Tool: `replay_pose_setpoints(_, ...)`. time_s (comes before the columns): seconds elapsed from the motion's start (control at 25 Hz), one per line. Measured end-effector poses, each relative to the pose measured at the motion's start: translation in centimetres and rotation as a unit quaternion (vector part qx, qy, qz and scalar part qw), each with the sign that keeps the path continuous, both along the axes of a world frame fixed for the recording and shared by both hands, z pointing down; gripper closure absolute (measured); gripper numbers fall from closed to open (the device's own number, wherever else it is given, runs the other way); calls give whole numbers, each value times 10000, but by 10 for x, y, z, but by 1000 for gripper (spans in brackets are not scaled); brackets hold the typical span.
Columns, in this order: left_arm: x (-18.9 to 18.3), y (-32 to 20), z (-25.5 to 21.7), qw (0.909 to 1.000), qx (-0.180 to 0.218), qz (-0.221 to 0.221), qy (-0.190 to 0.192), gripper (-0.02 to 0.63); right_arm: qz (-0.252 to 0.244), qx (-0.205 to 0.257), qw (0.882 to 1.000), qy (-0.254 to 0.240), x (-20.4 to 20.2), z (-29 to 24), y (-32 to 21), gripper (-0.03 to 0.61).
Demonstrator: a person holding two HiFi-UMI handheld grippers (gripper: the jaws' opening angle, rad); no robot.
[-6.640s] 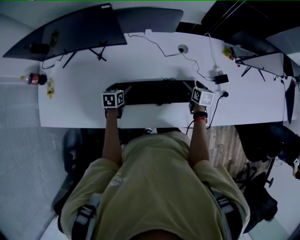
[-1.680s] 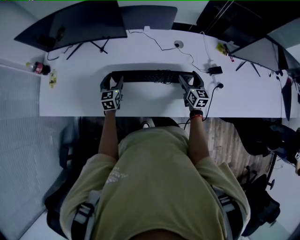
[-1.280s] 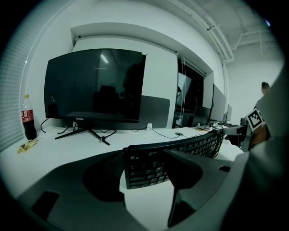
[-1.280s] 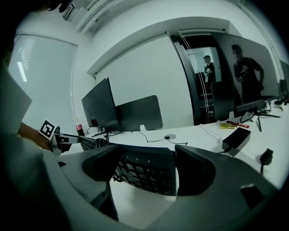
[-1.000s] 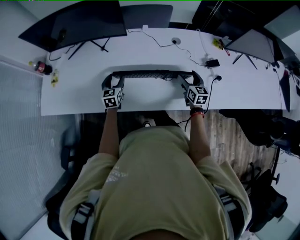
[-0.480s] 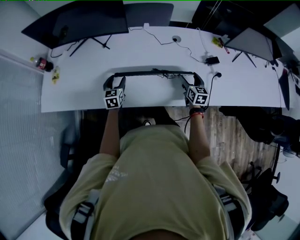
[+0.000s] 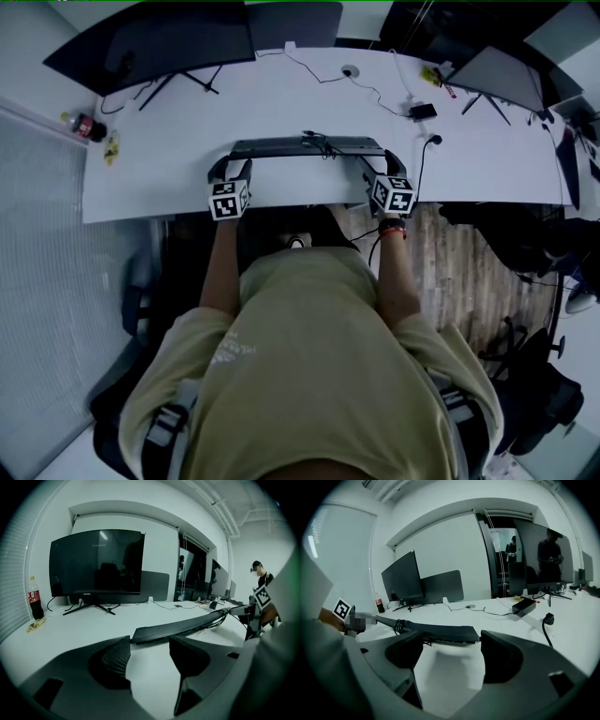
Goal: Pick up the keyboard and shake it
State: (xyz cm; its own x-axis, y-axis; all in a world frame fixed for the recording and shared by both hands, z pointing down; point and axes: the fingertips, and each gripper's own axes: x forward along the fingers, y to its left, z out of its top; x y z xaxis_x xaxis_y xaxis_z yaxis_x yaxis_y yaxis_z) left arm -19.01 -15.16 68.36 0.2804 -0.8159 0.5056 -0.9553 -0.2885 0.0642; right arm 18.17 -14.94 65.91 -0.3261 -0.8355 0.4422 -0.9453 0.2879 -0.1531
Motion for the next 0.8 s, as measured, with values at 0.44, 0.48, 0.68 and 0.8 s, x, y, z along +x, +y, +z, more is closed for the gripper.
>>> replay_pose_setpoints(0.44, 2, 31, 34, 9969, -550, 307, -469, 342, 92, -439, 9989, 158, -3, 39, 37, 187)
replay_pose_setpoints(0.48, 2, 33, 37, 9963, -605, 331, -517, 342, 108, -488, 9986, 163, -4, 43, 40, 187)
replay_pose_setpoints(0.68, -2, 37, 56, 9924, -904, 411, -726, 342, 177, -676, 9973, 221, -5, 57, 47, 187)
replay_pose_setpoints(0.8, -1, 37, 61, 9907, -983, 439, -830, 342, 194, -743, 9967, 254, -7, 62, 49, 187)
